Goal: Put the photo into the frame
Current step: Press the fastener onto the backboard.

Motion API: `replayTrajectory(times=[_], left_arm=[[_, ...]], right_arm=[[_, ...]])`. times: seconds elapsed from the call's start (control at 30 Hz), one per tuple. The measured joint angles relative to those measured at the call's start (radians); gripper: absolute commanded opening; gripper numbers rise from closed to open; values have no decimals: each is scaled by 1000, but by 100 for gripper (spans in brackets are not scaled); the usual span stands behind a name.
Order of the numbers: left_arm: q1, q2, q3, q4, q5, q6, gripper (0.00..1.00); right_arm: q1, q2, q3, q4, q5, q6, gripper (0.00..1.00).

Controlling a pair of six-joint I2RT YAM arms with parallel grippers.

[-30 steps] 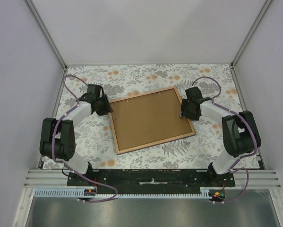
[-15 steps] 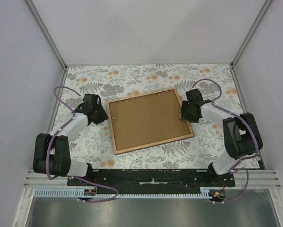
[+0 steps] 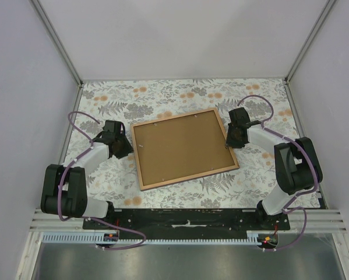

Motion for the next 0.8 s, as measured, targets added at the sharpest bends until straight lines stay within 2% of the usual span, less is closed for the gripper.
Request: replayTrajectory(times=[0.23,0.27,0.63,0.8], left_arm=[[0,0,0,3,0,-8,40],[0,0,0,3,0,-10,40],[0,1,6,0,-41,-13,44],[-23,23,59,-2,-76,-13,45]], right_arm=[[1,2,3,-2,0,-3,1],[1,2,3,-2,0,-3,0],[1,2,3,-3,0,-4,0],[1,2,3,-3,0,-4,0]])
